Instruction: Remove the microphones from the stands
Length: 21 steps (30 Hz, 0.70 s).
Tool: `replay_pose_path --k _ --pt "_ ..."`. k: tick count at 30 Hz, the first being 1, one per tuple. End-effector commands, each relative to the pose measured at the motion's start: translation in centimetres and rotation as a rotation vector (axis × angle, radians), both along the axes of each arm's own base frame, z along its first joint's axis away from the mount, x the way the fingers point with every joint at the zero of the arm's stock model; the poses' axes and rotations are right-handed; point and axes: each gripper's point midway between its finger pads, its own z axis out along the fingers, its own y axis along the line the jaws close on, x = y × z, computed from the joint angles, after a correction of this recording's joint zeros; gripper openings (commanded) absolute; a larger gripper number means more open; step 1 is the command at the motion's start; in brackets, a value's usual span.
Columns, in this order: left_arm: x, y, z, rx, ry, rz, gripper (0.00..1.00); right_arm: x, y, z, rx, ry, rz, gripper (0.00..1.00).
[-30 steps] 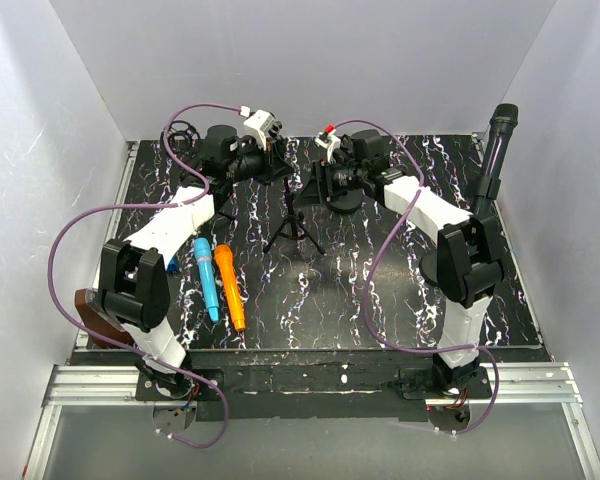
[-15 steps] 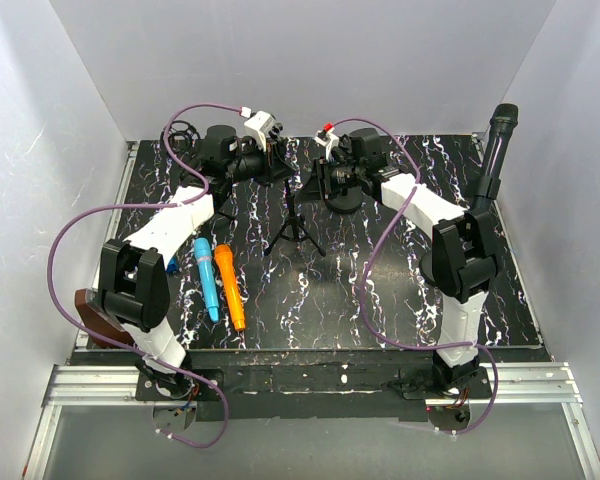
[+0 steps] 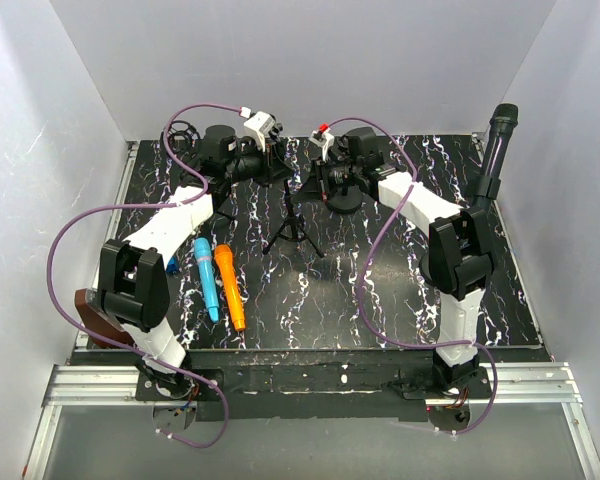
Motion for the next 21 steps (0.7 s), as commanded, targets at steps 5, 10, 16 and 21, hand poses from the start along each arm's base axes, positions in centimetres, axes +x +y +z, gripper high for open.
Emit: replay_pose_path --k 5,10,16,21 --pt "-3.4 -0.5 -0.7 -0.013 0.124 -0.058 0.00 -1.6 -0.8 1.1 -0.179 -0.687 0.193 0.01" --pt "-4.1 -0.6 -1.4 -0.009 0.128 -0.086 0.00 -2.1 -1.1 0.2 -0.324 -1.548 0.385 0.01" --pt "-4.7 -0.6 -2.0 -0.012 0.136 -0.084 0.00 1.0 -1.5 3.2 -0.390 -1.809 0.233 0.42" --pt "-4.8 -0.5 -1.9 -0.016 0.126 -0.076 0.00 -2.4 -3.4 3.1 -0.293 -1.416 0.226 0.83"
